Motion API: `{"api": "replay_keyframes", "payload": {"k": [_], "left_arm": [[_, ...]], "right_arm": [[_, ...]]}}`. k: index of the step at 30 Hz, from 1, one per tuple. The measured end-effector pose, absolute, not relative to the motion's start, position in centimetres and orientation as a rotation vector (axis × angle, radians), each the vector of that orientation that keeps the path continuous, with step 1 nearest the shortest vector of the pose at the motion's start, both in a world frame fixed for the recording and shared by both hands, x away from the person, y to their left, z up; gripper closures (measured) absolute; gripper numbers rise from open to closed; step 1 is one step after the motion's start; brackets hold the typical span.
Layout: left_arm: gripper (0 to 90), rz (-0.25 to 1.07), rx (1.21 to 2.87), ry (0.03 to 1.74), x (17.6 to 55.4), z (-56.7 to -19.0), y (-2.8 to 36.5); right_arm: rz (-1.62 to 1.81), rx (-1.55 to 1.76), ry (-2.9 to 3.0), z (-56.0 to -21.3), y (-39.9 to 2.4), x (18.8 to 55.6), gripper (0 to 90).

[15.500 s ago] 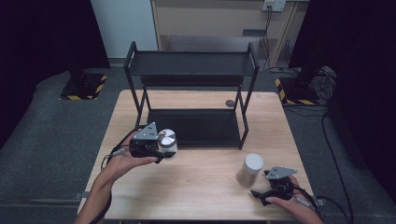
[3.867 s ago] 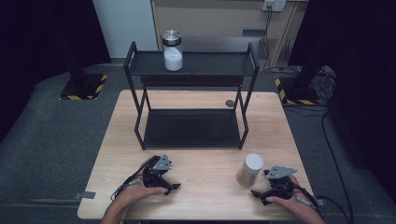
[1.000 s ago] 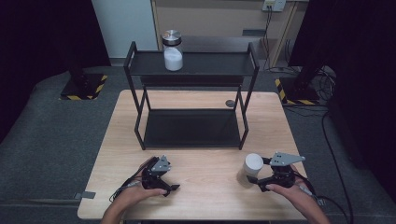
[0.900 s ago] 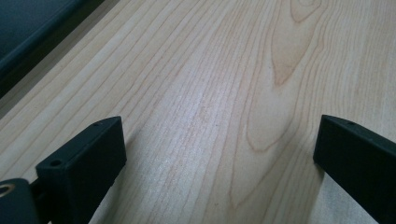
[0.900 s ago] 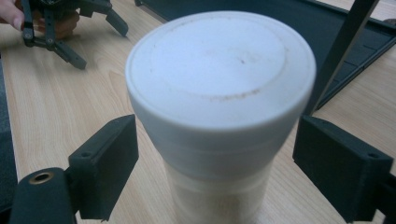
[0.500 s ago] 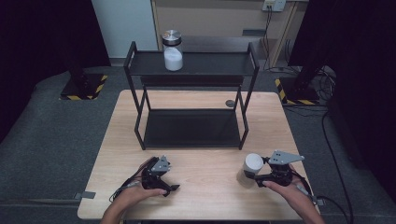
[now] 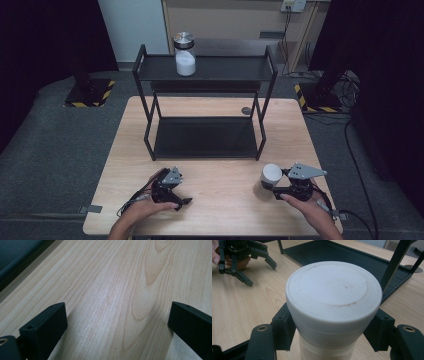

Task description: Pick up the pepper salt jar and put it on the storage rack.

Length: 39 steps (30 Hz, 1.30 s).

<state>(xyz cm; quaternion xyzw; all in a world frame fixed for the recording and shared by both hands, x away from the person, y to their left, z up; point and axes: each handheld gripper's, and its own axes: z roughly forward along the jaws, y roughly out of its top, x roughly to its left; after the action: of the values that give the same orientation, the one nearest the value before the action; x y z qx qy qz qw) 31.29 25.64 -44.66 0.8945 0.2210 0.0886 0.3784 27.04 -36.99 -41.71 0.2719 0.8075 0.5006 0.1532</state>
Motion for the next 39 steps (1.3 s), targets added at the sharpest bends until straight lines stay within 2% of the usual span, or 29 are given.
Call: {"api": "replay_keyframes", "payload": {"k": [15,39], "left_arm": [[1.0,0.226,2.286,0.565,31.3,-44.7,25.6],[1.0,0.226,2.286,0.565,31.3,-44.7,25.6]], "right_arm": [[1.489,0.755,2.316,-39.8,-36.9,27.3,35.7],[1.757,0.605,2.231,-32.8,-34.6,31.5,35.6]]}}
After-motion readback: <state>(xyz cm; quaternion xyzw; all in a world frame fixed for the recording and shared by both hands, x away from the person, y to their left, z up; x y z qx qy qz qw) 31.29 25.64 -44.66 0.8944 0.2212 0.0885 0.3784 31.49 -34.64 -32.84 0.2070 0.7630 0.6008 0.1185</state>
